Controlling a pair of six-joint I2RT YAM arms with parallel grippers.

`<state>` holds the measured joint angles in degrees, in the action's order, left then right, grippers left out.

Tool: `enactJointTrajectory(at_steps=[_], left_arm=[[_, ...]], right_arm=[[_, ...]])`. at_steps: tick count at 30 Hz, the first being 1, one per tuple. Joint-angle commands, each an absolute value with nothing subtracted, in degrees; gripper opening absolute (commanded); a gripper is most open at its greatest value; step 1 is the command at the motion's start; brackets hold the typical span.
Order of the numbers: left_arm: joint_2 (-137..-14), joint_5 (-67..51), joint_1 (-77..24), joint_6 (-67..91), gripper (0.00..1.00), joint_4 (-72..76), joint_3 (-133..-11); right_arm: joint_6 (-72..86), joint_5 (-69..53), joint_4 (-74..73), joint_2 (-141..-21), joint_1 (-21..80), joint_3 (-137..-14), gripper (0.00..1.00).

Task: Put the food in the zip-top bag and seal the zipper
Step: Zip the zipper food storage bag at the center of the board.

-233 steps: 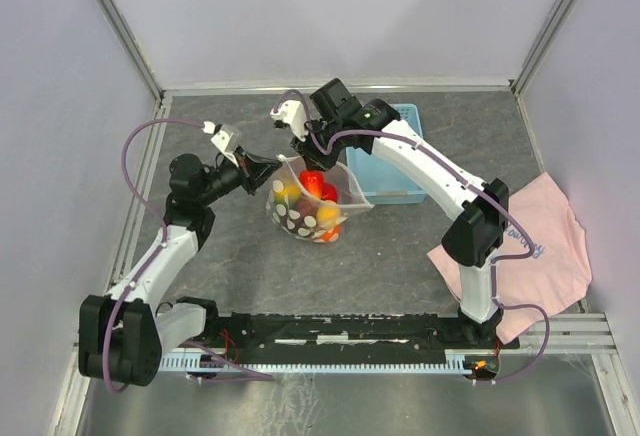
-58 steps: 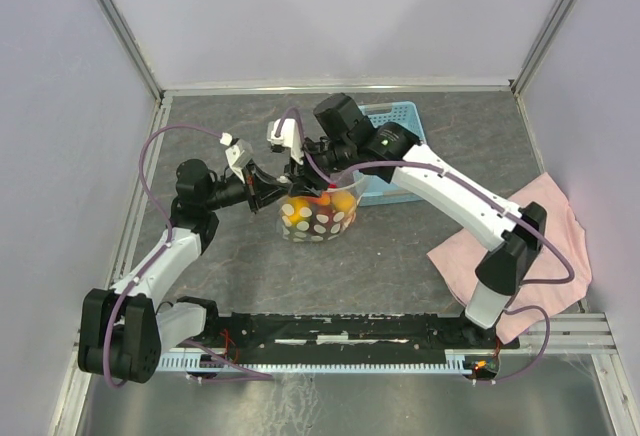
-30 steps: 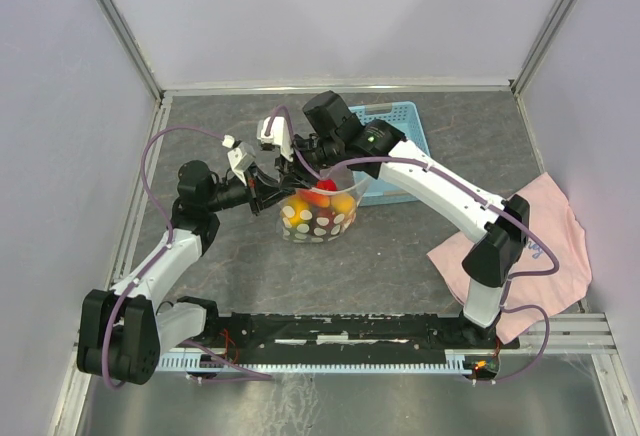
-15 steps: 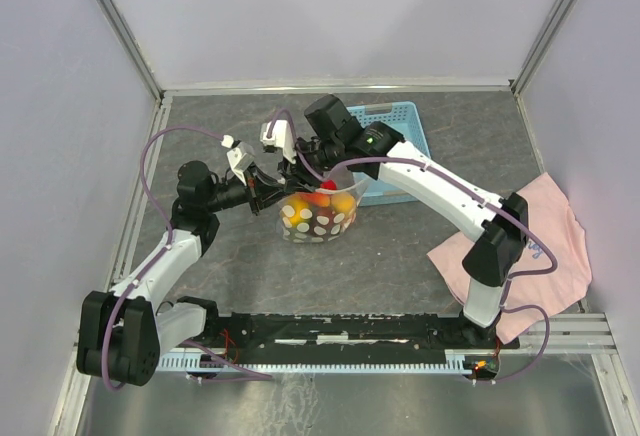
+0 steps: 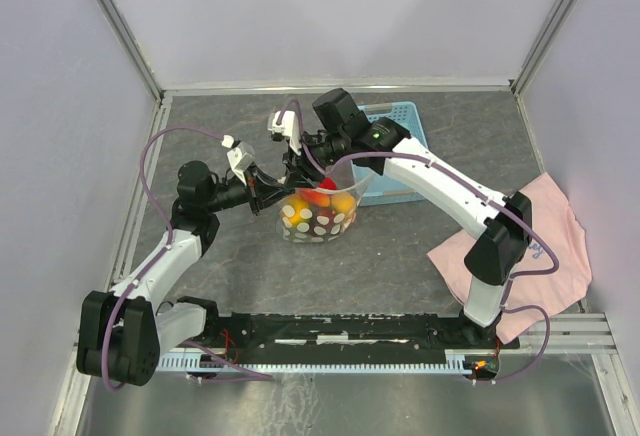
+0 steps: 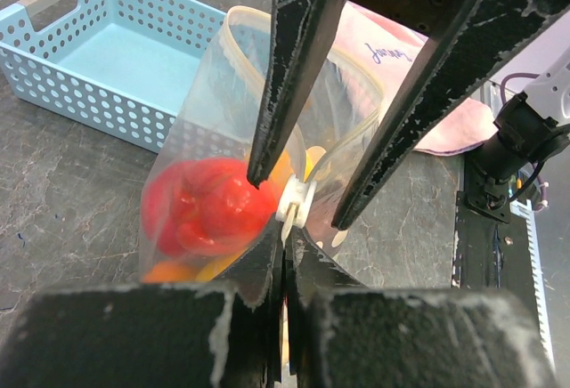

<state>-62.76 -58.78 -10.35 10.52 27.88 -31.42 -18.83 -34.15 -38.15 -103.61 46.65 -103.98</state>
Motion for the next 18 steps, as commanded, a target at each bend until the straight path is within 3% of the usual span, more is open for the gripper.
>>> enactJointTrajectory(at_steps=[1,14,18], left_arm=[[-61.7,-58.9,-10.6,7.5,0.03,29.9,-31.7],[-61.6,-58.7,-10.7,7.6,0.03,29.8,-31.7],[-61.4,-58.6,-10.7,7.7,0.03,29.9,-31.6]], right_arm=[[-17.9,-37.0,-36.0,-102.3,46.8,-105.7,0.40],[-19.2,-37.9,-37.3,-104.0,46.8,-106.9,0.31],[-19.3,-38.3,-37.4,-104.3,46.8,-107.2,0.23]])
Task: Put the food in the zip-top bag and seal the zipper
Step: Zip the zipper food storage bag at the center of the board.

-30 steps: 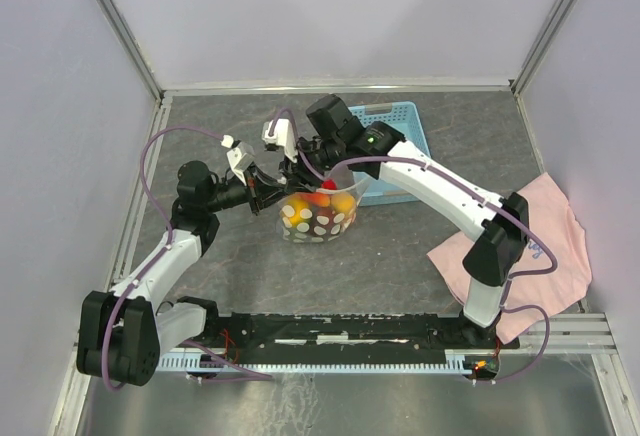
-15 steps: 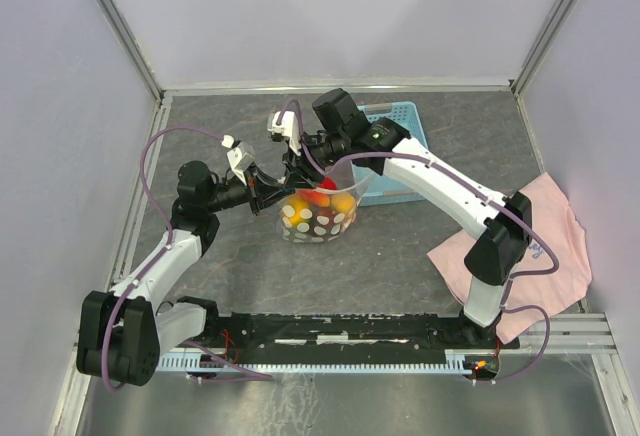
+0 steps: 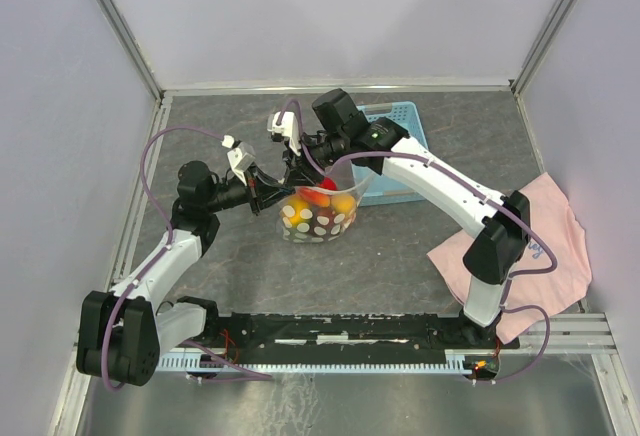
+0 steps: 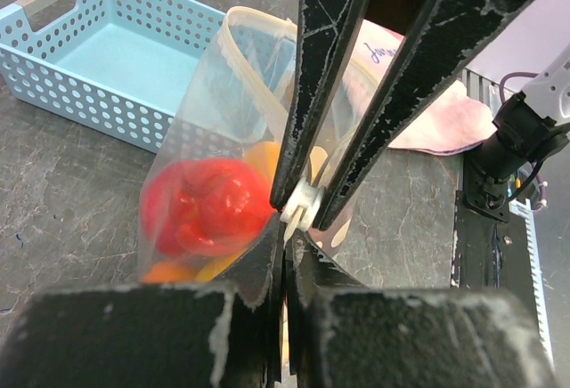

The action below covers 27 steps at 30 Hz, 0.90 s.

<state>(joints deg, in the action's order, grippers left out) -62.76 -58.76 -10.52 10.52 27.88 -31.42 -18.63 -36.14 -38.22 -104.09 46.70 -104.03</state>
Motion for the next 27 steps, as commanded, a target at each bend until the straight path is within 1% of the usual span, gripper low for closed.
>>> enactJointTrajectory(at_steps=[1,5,6,15,20,27], left_arm=[[-61.4,-58.6,-10.8,7.7,0.03,29.9,-31.6],[-61.2,-57.8,-10.7,7.6,0.03,29.9,-31.4],[-61.2,-57.6,-10.7,7.7,0.03,29.9,-31.3],[-60.2,-55.8,-10.8,7.7,0.03,30.7,-30.5],[-60.1,-55.0,-10.8,8.0,0.03,31.2,-30.3],[-59.1,-51.0,-10.7,7.5,0.03,30.3,-29.8]], right_arm=[[-19.4,-38.3,-37.5,-104.3,46.8,-107.2,0.20],[-20.9,-37.5,-39.6,-103.6,46.2,-107.1,0.05],[-21.6,-37.0,-40.3,-103.0,46.0,-106.9,0.02],[-23.8,-32.4,-41.4,-97.3,43.0,-100.5,0.02],[-23.8,-31.8,-41.4,-95.4,41.4,-98.2,0.02],[-23.7,-29.4,-41.2,-92.8,40.0,-95.1,0.02]])
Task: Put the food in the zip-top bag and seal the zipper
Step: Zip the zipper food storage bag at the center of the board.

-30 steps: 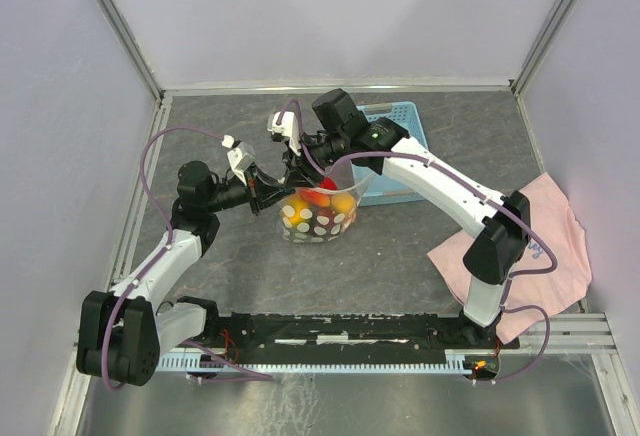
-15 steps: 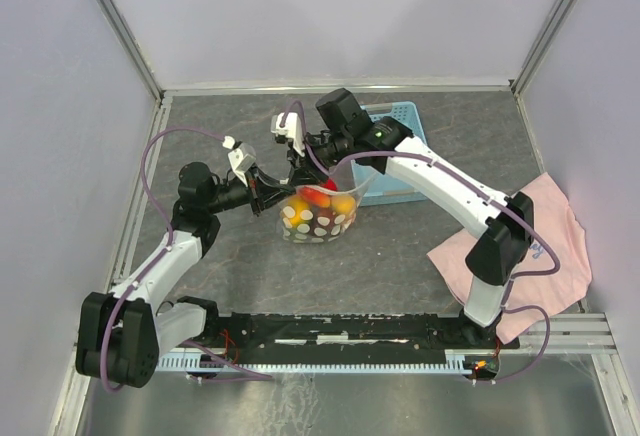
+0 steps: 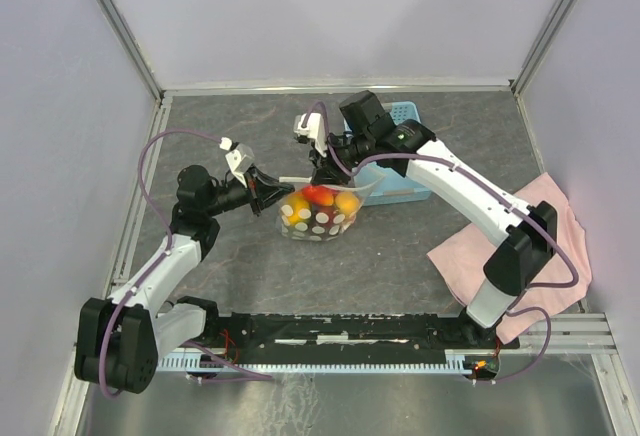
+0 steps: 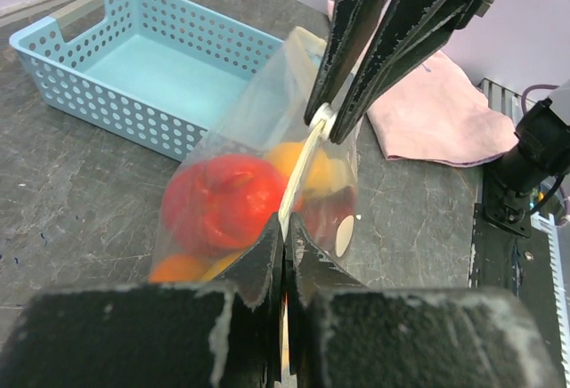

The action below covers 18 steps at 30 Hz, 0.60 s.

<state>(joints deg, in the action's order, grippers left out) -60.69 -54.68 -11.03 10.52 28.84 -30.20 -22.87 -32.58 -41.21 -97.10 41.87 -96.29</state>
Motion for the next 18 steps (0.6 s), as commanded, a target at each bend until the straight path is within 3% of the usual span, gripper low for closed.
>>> enactJointTrajectory(at_steps=[1,18], left_arm=[[-59.0,-49.9,-10.7,7.4,0.03,30.1,-29.9],[-57.1,-27.9,-10.6,10.8,0.03,25.3,-31.1]], right_arm=[[-23.7,-29.1,-41.3,-92.5,39.7,-95.0,0.02],[-18.3,-25.3,-38.8,-87.8,38.8,-89.7,0.02]])
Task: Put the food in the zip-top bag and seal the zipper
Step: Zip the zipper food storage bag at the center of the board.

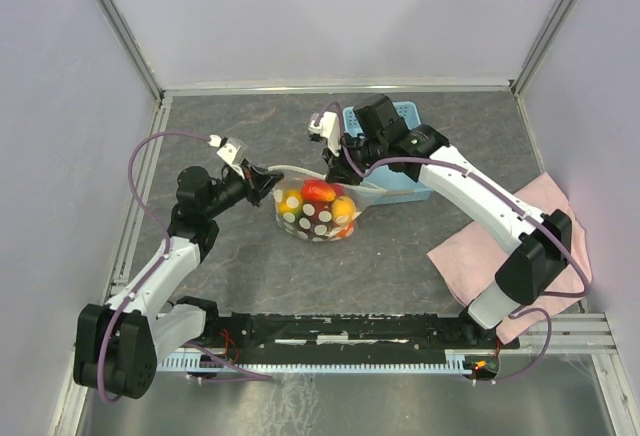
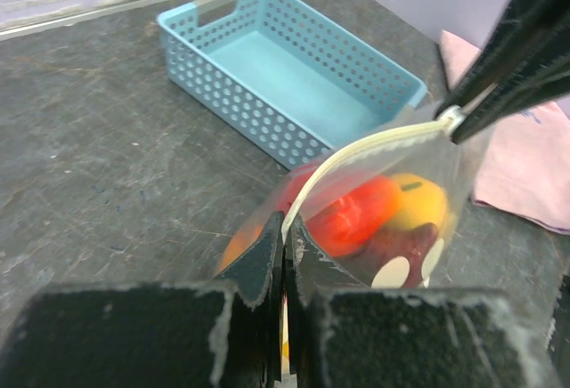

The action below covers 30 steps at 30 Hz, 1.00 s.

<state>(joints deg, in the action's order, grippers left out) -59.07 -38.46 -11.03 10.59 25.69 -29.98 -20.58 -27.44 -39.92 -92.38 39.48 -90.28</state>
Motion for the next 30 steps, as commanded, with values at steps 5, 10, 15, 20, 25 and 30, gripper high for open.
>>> enactJointTrajectory(at_steps=[5,10,15,20,25,30], left_arm=[[-54.1,-20.0,-10.6,14.8,0.03,25.8,-29.9],[-51.6,-13.0,-10.6,17.9,0.03,24.7,-29.9],[-51.5,-6.1,-10.6,20.8,0.03,20.5,-31.6],[-50.2,2.3,-10.6,23.4,0.03,14.8,-33.2],[-45.8,12.3,-10.6,26.3,0.03,8.0,-34.1],[-44.1,12.6,-10.6,27.2,0.03,5.9,-34.6]], right_arm=[[-16.7,-24.4,-37.9,-85.8,38.8,-87.3,0.02],[-14.9,-24.1,-37.7,-84.7,38.8,-85.8,0.02],[-13.1,-24.3,-37.0,-83.3,38.9,-84.2,0.02],[-11.7,-24.5,-35.5,-81.5,38.9,-81.7,0.02],[-10.0,-26.1,-35.0,-80.7,39.4,-79.9,0.02],[-6.5,-28.3,-29.3,-80.2,41.0,-76.7,0.02]])
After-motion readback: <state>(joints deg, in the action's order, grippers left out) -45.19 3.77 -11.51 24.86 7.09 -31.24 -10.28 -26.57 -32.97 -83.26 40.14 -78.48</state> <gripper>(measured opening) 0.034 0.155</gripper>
